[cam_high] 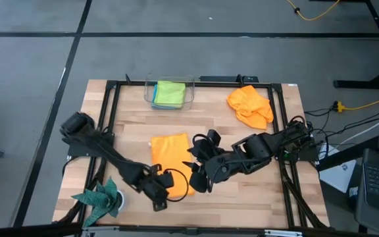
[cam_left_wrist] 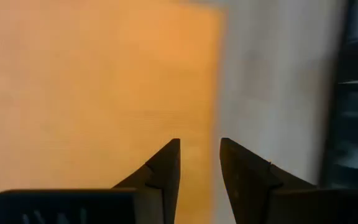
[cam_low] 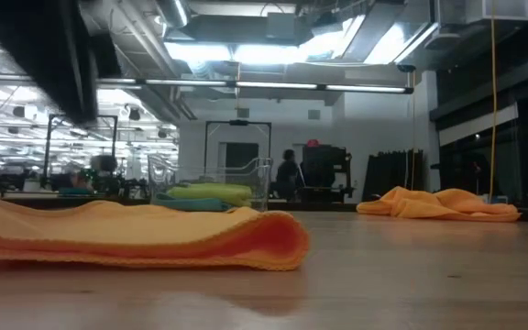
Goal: Fold microfiber towels
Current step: Fold the bottom orange microfiber cloth
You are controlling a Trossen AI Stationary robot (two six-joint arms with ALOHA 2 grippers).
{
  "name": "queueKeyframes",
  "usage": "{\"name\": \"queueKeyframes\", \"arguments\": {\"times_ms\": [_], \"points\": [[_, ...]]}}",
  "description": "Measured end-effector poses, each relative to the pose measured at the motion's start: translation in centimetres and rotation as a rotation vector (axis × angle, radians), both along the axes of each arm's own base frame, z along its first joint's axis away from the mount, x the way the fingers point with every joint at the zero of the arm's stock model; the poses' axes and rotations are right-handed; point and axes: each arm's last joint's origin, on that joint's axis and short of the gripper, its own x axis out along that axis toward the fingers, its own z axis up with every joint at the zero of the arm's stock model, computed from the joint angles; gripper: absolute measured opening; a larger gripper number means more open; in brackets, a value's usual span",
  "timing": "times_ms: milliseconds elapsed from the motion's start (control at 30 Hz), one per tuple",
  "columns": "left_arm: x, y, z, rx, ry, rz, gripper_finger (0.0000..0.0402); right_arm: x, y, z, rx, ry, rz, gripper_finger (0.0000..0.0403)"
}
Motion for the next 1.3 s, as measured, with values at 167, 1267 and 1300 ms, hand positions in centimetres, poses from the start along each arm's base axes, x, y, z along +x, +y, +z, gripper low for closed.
{"name": "queueKeyframes", "arguments": {"times_ms": [167, 1267, 1300], "points": [[-2.2, -0.6, 3.9, -0.082, -0.088, -0.058, 0.0106, -1.3, 0.8, -0.7, -0.006, 0.101, 0.010, 0.0207], [-2.1, -4.3, -2.6, 0.037, 0.039, -0.167, 0.0226, 0.6, 5.2, -23.8, 0.044, 0.200, 0.355, 0.0206], [-2.0, -4.3, -2.7, 0.035, 0.038, -0.164, 0.0226, 0.5, 5.2, -24.0, 0.028, 0.200, 0.370, 0.0206]]}}
